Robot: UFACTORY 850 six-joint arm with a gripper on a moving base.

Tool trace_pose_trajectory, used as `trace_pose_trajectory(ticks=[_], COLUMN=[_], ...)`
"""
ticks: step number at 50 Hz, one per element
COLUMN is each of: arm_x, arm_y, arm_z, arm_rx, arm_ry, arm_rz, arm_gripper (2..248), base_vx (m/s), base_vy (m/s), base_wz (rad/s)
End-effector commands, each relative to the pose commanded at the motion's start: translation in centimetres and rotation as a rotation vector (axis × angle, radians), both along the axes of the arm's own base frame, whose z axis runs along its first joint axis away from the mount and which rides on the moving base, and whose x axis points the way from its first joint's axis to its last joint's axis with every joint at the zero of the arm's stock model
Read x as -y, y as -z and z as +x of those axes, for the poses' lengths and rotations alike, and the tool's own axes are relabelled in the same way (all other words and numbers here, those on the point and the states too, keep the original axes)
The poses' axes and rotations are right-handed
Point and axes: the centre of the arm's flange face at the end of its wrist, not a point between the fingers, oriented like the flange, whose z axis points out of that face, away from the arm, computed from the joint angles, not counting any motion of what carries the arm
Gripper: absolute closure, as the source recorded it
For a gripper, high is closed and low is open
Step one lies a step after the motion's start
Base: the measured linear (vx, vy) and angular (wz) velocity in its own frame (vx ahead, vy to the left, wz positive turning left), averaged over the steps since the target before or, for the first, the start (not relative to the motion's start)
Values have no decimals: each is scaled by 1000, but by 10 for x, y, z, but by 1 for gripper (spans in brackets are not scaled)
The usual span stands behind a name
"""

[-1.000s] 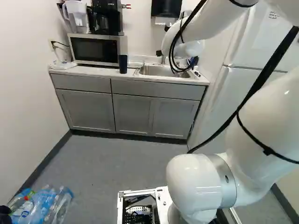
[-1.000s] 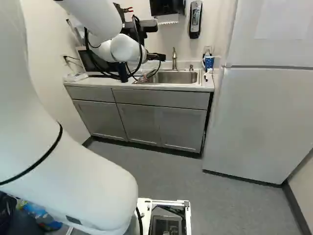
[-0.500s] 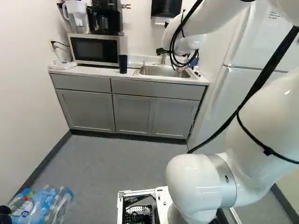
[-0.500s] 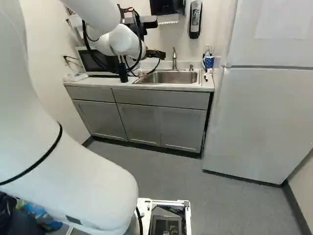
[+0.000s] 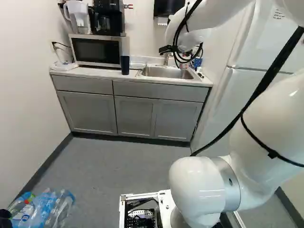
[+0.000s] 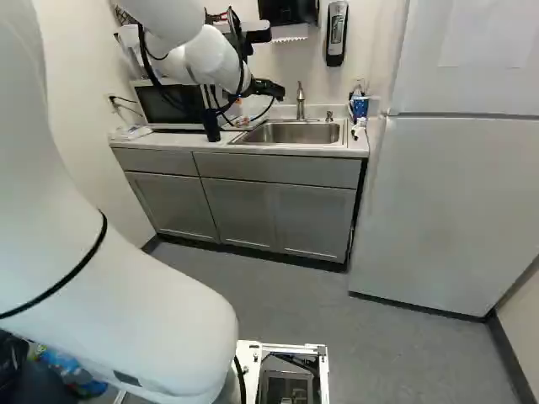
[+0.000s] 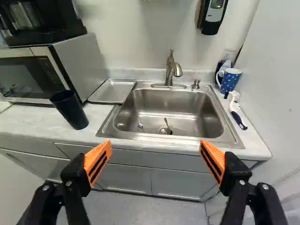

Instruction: Rinse the cup and place it in the tray

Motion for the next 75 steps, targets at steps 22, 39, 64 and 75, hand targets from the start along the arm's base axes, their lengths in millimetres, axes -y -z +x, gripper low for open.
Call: trace_pose_trajectory(ticks=[22,39,64,75], arm_x=[0,0,0,0], arm_y=[-23,-40,-40,-40], arm_z=[2,1,1,1], arm_rx=[32,64,64,64], arm_ry=[-1,-1,-1,-1], arm_rz=[-2,-5,-5,-5], arm_gripper=[3,3,3,3], base_vx=[0,0,0,0], base_vy=[0,0,0,0], base_wz=[0,0,0,0])
